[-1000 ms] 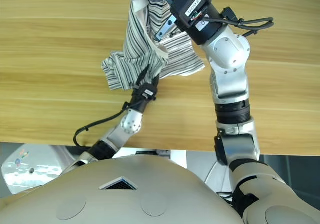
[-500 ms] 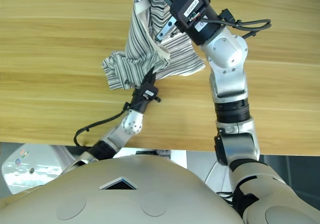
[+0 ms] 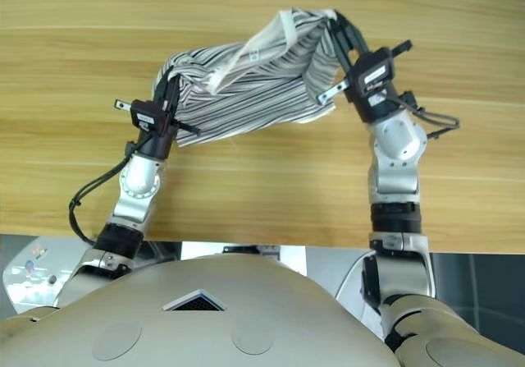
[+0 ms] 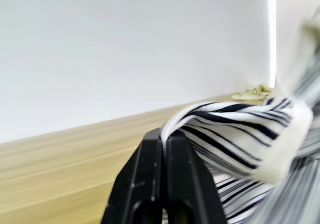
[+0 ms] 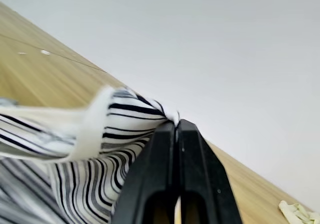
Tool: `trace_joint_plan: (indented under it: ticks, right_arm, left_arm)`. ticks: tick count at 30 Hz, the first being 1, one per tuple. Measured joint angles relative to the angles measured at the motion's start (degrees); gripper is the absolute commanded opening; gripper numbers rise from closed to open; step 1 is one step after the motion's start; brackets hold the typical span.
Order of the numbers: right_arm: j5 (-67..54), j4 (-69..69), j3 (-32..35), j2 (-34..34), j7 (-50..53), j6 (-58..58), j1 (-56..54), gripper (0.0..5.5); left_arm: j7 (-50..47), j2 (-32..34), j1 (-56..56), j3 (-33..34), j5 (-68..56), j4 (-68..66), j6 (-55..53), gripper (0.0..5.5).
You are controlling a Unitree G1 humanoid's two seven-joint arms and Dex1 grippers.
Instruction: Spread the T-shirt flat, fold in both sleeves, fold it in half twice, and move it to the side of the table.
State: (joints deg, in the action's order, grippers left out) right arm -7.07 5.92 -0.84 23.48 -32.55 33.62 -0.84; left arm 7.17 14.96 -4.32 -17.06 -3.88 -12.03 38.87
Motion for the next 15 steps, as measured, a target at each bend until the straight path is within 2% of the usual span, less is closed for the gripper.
trace_joint_plan:
  ticks: [3,5,7,9,12,14,15]
  right_arm:
    - [-7.49,-6.26,-7.38,9.60,-16.11,4.59,17.12,0.00]
    - [-9.68,-6.26,-11.55,13.18,-22.87,4.52,25.01,0.00]
    - [-9.28,-6.12,-14.31,14.66,-26.16,3.98,28.82,0.00]
    - [-10.76,-7.93,-13.49,17.80,-27.56,2.42,31.90,0.00]
    - [-18.58,-12.60,-7.79,18.83,-27.21,0.05,32.38,0.00]
    - [-22.07,-12.82,-5.56,18.80,-26.99,-2.66,30.68,0.00]
    - [-22.31,-10.02,-5.25,17.42,-26.20,-5.22,24.87,0.00]
  left_arm:
    - [15.50,10.74,-11.18,-1.39,-9.95,6.23,1.99,0.01]
    - [25.54,17.85,-19.59,-1.49,-16.32,6.82,3.31,0.01]
    - [30.89,21.25,-24.39,-1.37,-17.88,6.86,3.49,0.01]
    - [34.21,24.85,-28.77,0.48,-18.13,7.82,3.50,0.01]
    - [36.08,26.93,-31.58,5.08,-21.30,13.00,3.45,0.01]
    - [37.82,28.03,-30.42,6.91,-21.10,12.61,3.06,0.01]
    - [39.07,28.17,-24.84,7.16,-18.72,9.08,1.01,0.01]
